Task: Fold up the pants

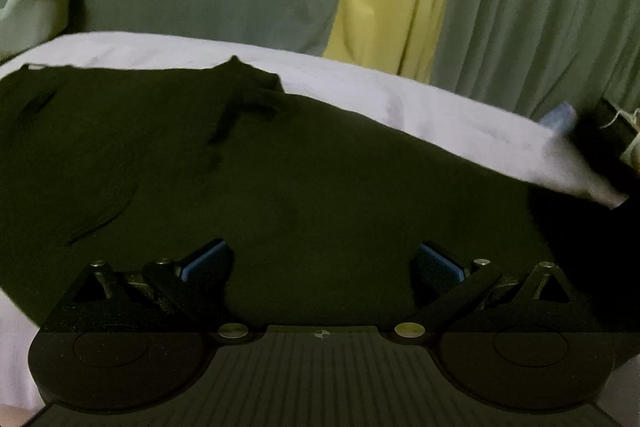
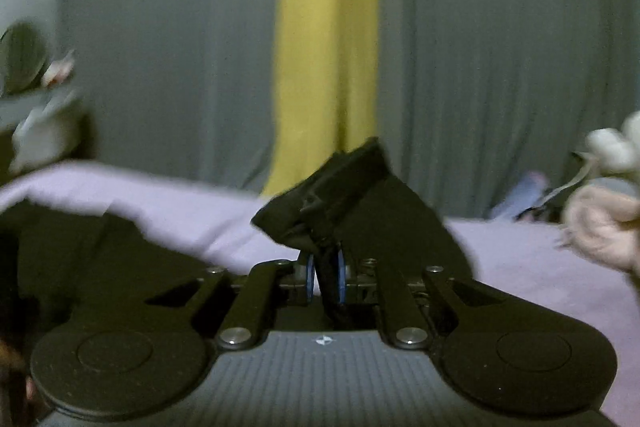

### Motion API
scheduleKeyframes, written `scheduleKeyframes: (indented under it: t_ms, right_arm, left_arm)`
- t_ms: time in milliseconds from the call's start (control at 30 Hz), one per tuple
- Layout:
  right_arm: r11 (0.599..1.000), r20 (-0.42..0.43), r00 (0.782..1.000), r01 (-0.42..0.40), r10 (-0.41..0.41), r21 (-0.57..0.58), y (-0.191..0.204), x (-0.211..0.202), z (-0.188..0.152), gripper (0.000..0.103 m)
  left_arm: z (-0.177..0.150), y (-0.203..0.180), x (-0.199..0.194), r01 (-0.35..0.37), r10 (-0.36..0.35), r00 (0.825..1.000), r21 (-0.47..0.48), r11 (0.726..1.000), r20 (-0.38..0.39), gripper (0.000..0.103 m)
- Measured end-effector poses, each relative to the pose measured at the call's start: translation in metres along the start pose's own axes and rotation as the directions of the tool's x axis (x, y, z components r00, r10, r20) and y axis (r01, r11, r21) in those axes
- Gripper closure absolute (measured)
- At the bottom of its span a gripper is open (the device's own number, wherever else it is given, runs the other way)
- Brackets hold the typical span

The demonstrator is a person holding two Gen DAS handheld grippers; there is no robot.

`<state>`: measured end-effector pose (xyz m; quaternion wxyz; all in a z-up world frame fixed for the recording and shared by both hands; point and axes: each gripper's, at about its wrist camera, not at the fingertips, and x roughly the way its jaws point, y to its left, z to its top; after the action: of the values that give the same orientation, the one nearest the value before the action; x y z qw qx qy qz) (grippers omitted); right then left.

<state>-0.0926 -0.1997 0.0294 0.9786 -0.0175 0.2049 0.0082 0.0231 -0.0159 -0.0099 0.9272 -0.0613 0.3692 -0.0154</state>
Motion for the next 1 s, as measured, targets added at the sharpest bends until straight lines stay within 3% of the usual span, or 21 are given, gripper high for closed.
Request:
scheduleKeyframes:
  t_ms: [67, 100, 133, 167, 233, 267, 300, 400, 467, 533, 600, 633, 700, 767, 867, 1000]
  right_arm:
    - [0.998, -0.150, 0.988, -0.052, 0.045, -0.038, 0.027, 0.026, -0.023, 0.079]
    - [0.999, -0.244, 0.969, -0.049, 0.043, -0.019, 0.035, 0.039, -0.034, 0.079]
    - [1.000, -0.273, 0.962, -0.029, 0.028, 0.002, 0.037, 0.043, -0.039, 0.078]
    - [0.999, -0.277, 0.960, -0.029, 0.037, 0.033, 0.034, 0.042, -0.041, 0.073]
    - [0.982, -0.288, 0.948, -0.090, 0.136, 0.167, 0.017, 0.036, -0.034, 0.050]
    - [0.962, -0.288, 0.936, -0.133, 0.201, 0.239, 0.008, 0.032, -0.031, 0.025]
    - [0.937, -0.258, 0.934, -0.163, 0.248, 0.309, -0.003, 0.025, -0.028, 0.018]
    - [0.872, -0.162, 0.946, -0.182, 0.281, 0.455, -0.036, 0.008, -0.027, 0.018]
    - [0.782, -0.109, 0.962, -0.133, 0.249, 0.609, -0.060, 0.001, -0.040, 0.018]
    - [0.671, -0.109, 0.973, -0.058, 0.203, 0.739, -0.087, 0.003, -0.062, 0.033]
    - [0.630, -0.210, 0.968, 0.080, 0.135, 0.772, -0.102, 0.011, -0.083, 0.093]
    - [0.607, -0.248, 0.962, 0.130, 0.115, 0.784, -0.106, 0.014, -0.094, 0.103]
    - [0.525, -0.223, 0.965, 0.122, 0.135, 0.842, -0.115, 0.017, -0.103, 0.103]
    - [0.519, -0.218, 0.967, 0.118, 0.135, 0.846, -0.114, 0.020, -0.103, 0.103]
    - [0.537, -0.209, 0.969, 0.106, 0.134, 0.837, -0.111, 0.019, -0.102, 0.103]
    - [0.470, -0.179, 0.970, 0.083, 0.162, 0.879, -0.121, 0.014, -0.110, 0.103]
  left_arm:
    - [0.000, 0.002, -0.004, 0.005, -0.005, 1.000, -0.009, 1.000, 0.003, 0.000]
    - [0.000, 0.003, -0.005, 0.009, -0.009, 1.000, -0.013, 1.000, 0.004, 0.000]
    - [0.000, 0.004, -0.005, 0.014, -0.014, 1.000, -0.017, 1.000, 0.004, 0.000]
    - [0.001, 0.005, -0.006, 0.025, -0.025, 1.000, -0.025, 0.999, 0.004, 0.000]
    - [0.001, 0.008, -0.005, 0.046, -0.046, 0.999, -0.035, 0.998, 0.003, 0.000]
    - [0.002, 0.009, -0.004, 0.059, -0.059, 0.998, -0.041, 0.997, 0.000, 0.000]
    - [0.002, 0.010, -0.002, 0.071, -0.071, 0.997, -0.047, 0.996, -0.005, 0.000]
    - [0.002, 0.010, 0.002, 0.118, -0.119, 0.993, -0.061, 0.991, -0.015, 0.000]
    - [0.001, 0.006, 0.002, 0.160, -0.162, 0.986, -0.059, 0.985, -0.024, 0.000]
    - [-0.001, 0.002, 0.001, 0.194, -0.195, 0.980, -0.046, 0.980, -0.032, 0.000]
    - [-0.002, -0.003, 0.000, 0.224, -0.225, 0.973, -0.033, 0.974, -0.043, 0.000]
    - [-0.003, -0.005, -0.001, 0.238, -0.240, 0.970, -0.034, 0.971, -0.052, 0.000]
    - [-0.004, -0.009, -0.003, 0.271, -0.274, 0.960, -0.043, 0.962, -0.063, 0.000]
    - [-0.004, -0.015, -0.006, 0.329, -0.334, 0.940, -0.071, 0.941, -0.071, 0.000]
    - [-0.002, -0.028, 0.003, 0.430, -0.448, 0.884, -0.144, 0.891, -0.133, 0.000]
    - [-0.002, -0.044, 0.023, 0.457, -0.507, 0.840, -0.252, 0.853, -0.192, 0.000]
